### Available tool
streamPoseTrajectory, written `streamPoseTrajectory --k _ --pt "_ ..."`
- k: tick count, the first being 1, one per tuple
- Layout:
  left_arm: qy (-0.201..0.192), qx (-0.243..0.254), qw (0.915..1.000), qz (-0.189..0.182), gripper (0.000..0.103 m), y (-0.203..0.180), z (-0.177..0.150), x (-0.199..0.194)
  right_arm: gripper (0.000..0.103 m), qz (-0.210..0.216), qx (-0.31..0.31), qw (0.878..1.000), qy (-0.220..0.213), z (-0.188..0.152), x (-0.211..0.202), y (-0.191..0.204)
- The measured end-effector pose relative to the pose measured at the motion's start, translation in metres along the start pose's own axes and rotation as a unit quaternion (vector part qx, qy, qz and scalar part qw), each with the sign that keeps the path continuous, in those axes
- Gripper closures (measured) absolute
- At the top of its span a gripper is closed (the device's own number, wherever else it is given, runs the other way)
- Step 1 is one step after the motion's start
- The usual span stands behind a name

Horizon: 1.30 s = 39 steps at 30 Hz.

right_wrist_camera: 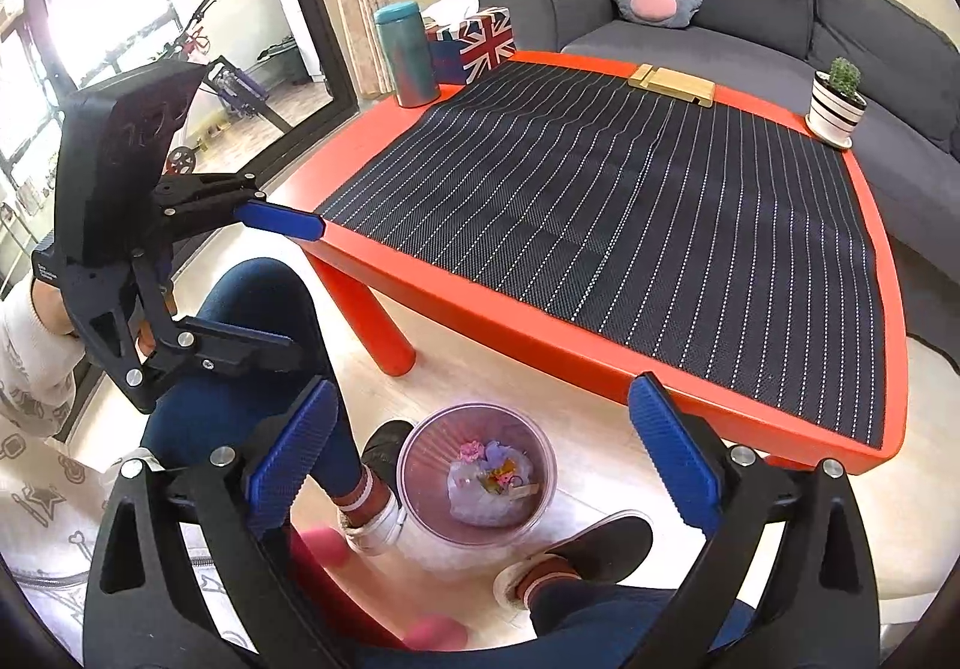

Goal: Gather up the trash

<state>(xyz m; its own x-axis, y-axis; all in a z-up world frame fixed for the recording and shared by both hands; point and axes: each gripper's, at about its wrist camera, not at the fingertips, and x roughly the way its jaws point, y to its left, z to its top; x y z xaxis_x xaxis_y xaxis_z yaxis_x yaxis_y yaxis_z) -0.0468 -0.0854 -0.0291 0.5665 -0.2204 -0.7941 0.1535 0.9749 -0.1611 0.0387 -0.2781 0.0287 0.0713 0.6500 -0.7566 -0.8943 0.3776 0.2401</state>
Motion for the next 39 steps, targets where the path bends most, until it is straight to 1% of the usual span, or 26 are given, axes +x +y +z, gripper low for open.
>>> streamPoseTrajectory --k 10,17,20,23,30,34,37,39 --pt "-0.004 -0.008 1.0000 0.002 0.008 0.004 -0.001 -0.003 0.005 -0.002 0.003 1.000 0.001 0.001 0.003 0.000" --pt "-0.021 -0.024 0.9994 0.016 0.008 0.013 0.005 -0.010 0.003 -0.008 0.023 1.000 -0.005 0.007 0.004 -0.007" --pt "-0.035 -0.033 0.9985 0.026 0.008 0.020 0.010 -0.015 0.003 -0.026 0.035 0.999 -0.017 0.016 0.002 -0.011" --pt "-0.047 -0.039 0.9974 0.039 0.008 0.026 0.018 -0.018 0.003 -0.034 0.038 0.998 -0.030 0.025 0.000 -0.013" --pt "-0.072 -0.053 0.9935 0.069 0.008 0.043 0.040 -0.026 0.003 -0.088 0.031 0.994 -0.064 0.055 -0.005 -0.019" --pt "-0.082 -0.062 0.9912 0.084 0.008 0.054 0.051 -0.028 0.003 -0.095 0.027 0.992 -0.077 0.073 -0.005 -0.024" --pt "-0.088 -0.063 0.9896 0.094 0.008 0.062 0.059 -0.029 0.003 -0.110 0.027 0.990 -0.088 0.084 -0.005 -0.027" --pt "-0.089 -0.065 0.9897 0.091 0.008 0.066 0.063 -0.029 0.003 -0.120 0.031 0.988 -0.092 0.091 -0.005 -0.030"
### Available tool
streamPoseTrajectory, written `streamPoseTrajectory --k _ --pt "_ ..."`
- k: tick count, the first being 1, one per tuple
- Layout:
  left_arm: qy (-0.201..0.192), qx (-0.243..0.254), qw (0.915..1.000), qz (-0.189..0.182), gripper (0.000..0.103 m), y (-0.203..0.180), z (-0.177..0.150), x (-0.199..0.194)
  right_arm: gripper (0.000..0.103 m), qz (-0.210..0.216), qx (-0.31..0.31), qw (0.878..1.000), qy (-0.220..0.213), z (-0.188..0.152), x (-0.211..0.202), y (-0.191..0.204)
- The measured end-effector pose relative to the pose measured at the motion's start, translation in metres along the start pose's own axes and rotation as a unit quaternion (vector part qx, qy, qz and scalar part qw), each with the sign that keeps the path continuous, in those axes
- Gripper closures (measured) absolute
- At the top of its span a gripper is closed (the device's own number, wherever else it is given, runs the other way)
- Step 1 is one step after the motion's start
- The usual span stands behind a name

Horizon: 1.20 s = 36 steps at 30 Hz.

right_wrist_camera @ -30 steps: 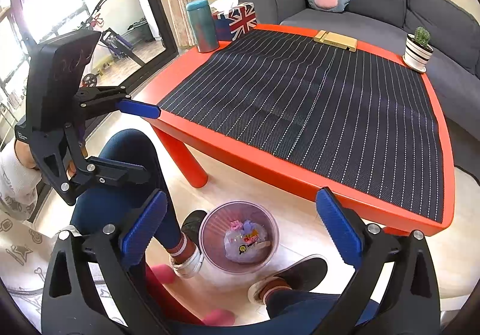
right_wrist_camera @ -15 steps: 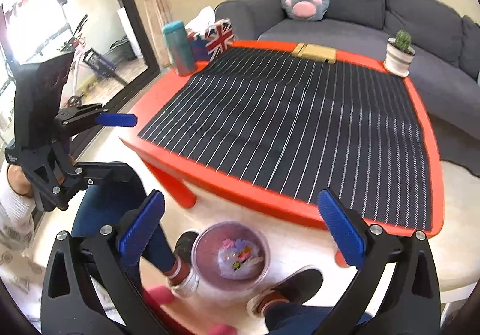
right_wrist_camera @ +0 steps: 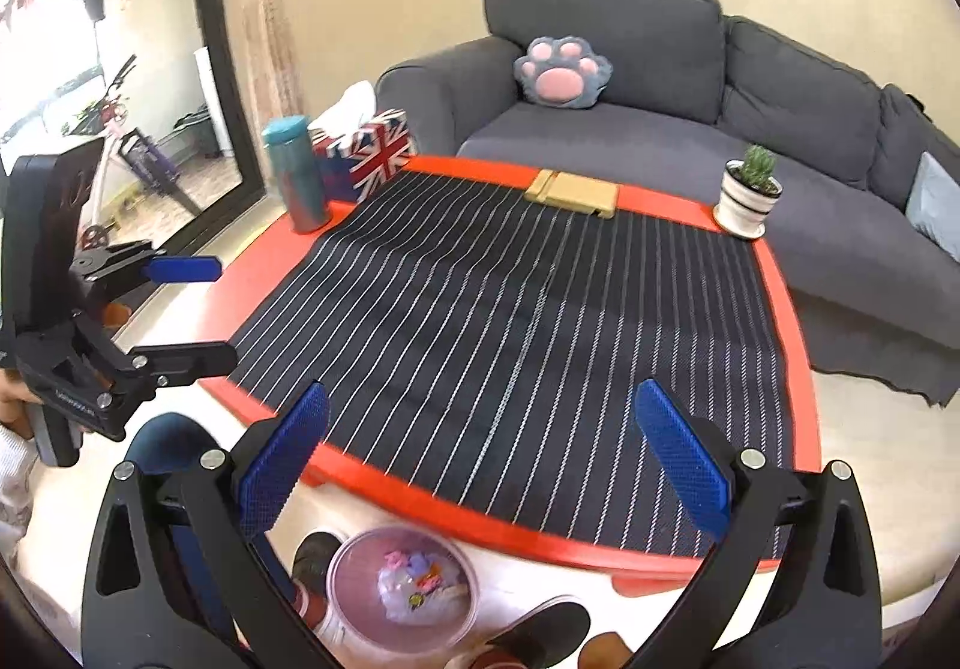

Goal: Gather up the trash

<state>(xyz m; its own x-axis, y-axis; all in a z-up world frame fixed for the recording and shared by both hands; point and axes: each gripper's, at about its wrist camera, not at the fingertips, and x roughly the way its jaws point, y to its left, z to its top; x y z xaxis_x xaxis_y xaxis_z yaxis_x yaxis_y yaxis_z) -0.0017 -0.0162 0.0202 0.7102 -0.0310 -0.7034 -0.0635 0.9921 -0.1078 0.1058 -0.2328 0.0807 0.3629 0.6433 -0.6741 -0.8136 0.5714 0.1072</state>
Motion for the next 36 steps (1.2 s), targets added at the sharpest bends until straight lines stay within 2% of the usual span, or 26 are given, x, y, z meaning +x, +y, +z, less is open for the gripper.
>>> streamPoseTrajectory --k 8,11,14,17,22,27,36 --pt "-0.005 -0.008 0.9998 -0.018 0.007 0.009 0.015 0.008 0.003 0.011 0.002 1.000 0.001 0.018 0.012 -0.005" --pt "-0.010 -0.009 0.9999 -0.006 0.007 0.012 0.019 0.009 0.003 0.019 -0.002 1.000 0.006 0.020 0.015 -0.004" --pt "-0.011 -0.011 0.9998 -0.009 0.007 0.013 0.022 0.010 0.003 0.022 -0.002 1.000 0.010 0.022 0.019 -0.005" --pt "-0.010 -0.009 0.9998 0.015 0.006 0.013 0.025 0.014 0.003 0.023 -0.004 1.000 0.014 0.024 0.022 -0.006" --pt "0.000 -0.020 0.9998 0.004 0.006 0.019 0.025 0.021 0.003 0.028 -0.005 0.999 0.018 0.026 0.028 -0.006" --pt "0.003 -0.023 0.9996 0.017 0.006 0.020 0.024 0.025 0.003 0.033 -0.007 0.999 0.021 0.028 0.032 -0.005" --pt "0.005 -0.035 0.9993 0.012 0.006 0.023 0.022 0.027 0.003 0.039 -0.006 0.999 0.025 0.027 0.036 -0.005"
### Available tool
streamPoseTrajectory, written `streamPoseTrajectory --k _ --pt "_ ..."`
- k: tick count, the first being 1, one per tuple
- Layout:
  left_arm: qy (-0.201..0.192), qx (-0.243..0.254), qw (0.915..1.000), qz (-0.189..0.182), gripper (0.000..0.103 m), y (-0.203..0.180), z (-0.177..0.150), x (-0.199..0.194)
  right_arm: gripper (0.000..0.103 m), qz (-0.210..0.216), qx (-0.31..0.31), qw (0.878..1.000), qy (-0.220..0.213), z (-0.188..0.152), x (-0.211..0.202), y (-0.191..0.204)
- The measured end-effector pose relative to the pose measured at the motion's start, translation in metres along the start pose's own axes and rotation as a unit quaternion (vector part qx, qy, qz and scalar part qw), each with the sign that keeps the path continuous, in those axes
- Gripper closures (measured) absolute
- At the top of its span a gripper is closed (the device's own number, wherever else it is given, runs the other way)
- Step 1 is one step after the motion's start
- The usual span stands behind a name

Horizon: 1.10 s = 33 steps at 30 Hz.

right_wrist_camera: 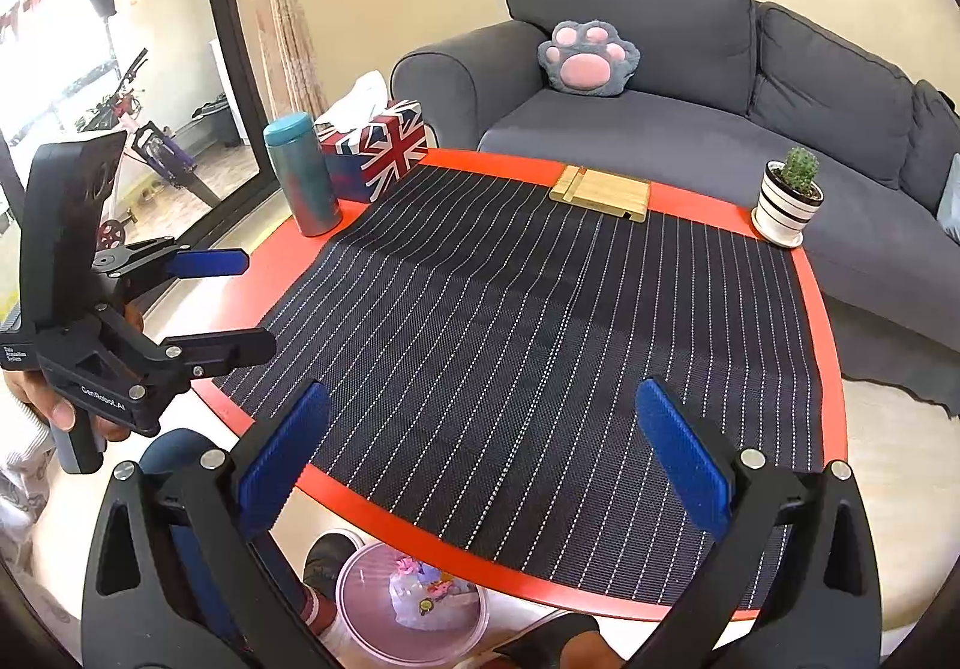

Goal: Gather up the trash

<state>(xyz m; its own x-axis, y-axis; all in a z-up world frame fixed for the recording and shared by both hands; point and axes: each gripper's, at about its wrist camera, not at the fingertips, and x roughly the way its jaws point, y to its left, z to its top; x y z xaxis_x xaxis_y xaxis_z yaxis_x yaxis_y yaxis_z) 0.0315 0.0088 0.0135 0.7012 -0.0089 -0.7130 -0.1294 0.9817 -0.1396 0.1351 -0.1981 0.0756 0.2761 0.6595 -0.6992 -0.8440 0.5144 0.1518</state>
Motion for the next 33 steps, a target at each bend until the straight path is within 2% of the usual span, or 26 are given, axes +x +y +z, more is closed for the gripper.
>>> streamPoseTrajectory --k 33 --pt "0.009 0.004 0.9999 -0.010 0.006 -0.0064 -0.0025 0.0040 0.003 -0.002 0.002 1.000 0.005 -0.0029 0.0003 -0.0015"
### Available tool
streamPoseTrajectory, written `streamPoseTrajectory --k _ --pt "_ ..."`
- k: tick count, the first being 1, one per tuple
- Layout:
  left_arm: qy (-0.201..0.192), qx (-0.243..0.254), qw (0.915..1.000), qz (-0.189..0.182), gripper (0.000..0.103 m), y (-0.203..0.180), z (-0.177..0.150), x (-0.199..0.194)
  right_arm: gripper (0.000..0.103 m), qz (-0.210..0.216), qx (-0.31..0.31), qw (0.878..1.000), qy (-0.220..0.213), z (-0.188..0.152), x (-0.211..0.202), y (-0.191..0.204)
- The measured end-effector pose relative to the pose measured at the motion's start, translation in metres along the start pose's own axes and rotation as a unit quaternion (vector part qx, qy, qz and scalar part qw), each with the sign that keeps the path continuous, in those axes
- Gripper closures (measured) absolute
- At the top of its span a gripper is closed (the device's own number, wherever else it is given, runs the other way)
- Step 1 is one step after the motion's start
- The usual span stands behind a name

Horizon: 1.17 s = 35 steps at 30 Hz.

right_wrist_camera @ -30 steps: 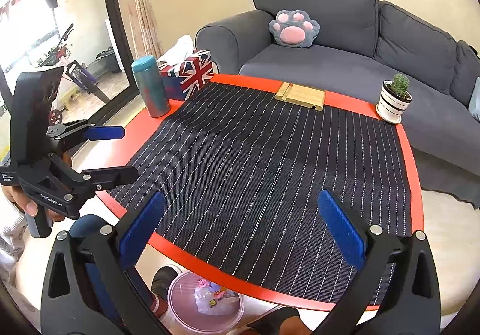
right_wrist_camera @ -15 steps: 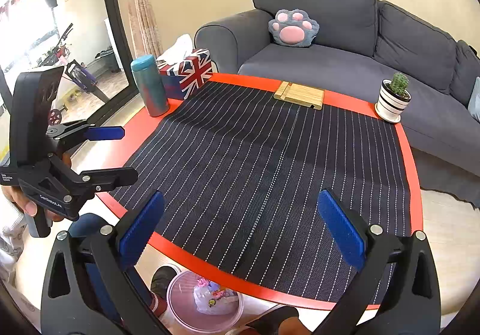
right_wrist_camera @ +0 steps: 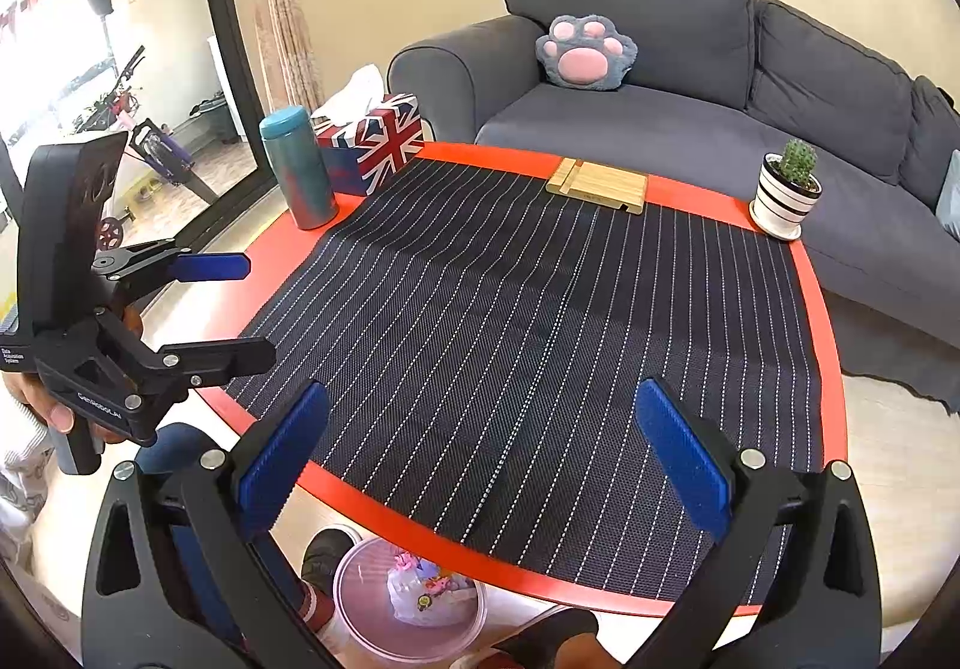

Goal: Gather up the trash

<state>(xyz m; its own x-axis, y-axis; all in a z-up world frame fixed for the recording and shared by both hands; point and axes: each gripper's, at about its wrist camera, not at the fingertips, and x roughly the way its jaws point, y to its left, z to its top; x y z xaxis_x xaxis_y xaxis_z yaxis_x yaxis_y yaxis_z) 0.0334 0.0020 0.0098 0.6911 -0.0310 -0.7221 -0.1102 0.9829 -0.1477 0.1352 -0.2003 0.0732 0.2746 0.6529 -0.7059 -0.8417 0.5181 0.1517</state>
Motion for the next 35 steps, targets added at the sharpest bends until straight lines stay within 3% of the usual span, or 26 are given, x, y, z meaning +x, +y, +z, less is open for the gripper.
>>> streamPoseTrajectory --k 25,35 --pt "0.004 0.000 1.0000 -0.005 0.006 -0.0013 -0.0001 0.0036 0.003 0.000 0.001 1.000 0.003 -0.0030 0.0017 0.0002" --pt "-0.001 0.004 0.9999 0.011 0.006 -0.0034 0.0017 0.0033 0.003 0.002 0.001 1.000 0.005 -0.0067 0.0015 0.0007"
